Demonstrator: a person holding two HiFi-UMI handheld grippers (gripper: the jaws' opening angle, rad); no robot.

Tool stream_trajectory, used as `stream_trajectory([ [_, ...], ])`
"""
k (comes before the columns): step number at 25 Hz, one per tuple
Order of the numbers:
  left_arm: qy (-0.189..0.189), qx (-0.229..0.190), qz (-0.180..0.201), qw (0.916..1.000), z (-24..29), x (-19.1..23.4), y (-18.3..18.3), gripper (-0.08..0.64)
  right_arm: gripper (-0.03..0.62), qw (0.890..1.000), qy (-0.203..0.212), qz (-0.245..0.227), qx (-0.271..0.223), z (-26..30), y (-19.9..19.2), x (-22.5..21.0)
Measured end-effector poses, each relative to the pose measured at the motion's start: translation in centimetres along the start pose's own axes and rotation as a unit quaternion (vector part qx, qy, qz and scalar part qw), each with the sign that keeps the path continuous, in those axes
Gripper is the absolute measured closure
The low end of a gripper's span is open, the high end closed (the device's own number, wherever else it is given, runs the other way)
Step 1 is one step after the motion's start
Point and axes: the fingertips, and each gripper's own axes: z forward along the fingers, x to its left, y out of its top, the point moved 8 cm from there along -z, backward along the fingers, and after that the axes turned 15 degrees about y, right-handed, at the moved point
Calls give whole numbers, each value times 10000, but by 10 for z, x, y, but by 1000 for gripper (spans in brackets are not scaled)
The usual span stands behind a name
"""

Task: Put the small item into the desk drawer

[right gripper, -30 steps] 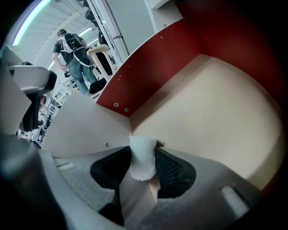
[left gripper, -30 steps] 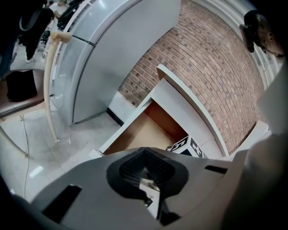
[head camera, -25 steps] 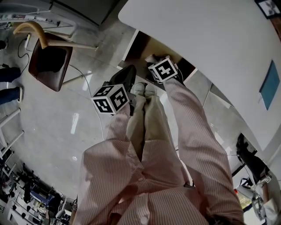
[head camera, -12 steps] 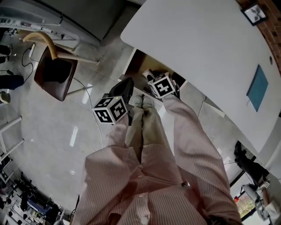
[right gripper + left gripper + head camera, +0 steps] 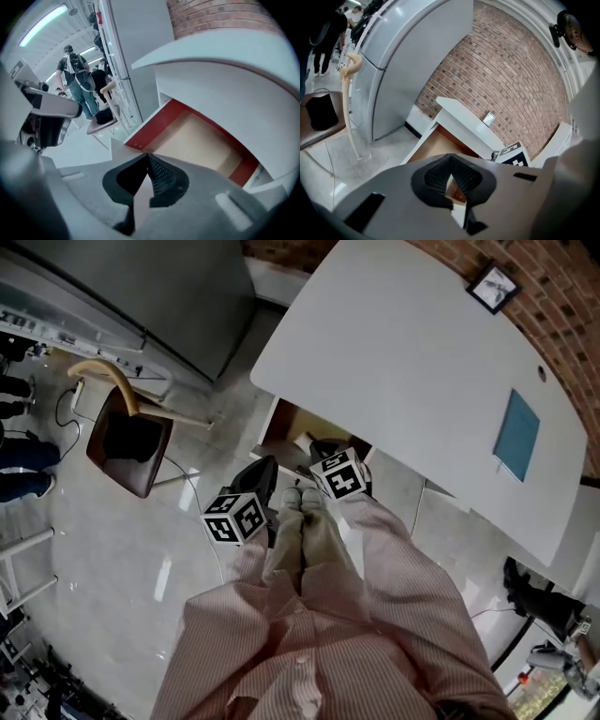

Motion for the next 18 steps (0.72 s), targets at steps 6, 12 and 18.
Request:
stream_trajectory([
  [6,-129,-92,312,9994,-29,-12,15,561,584,9950,128,569,-813,-42,4,20],
  [12,-218,-319,490,9981,-55,-23,32,561,586,9858,353,660,-1506,-81,23,44],
  [18,-420,-598,994,9924,-70,-38,57,561,586,9788,426,391,-1966,-113,50,62],
])
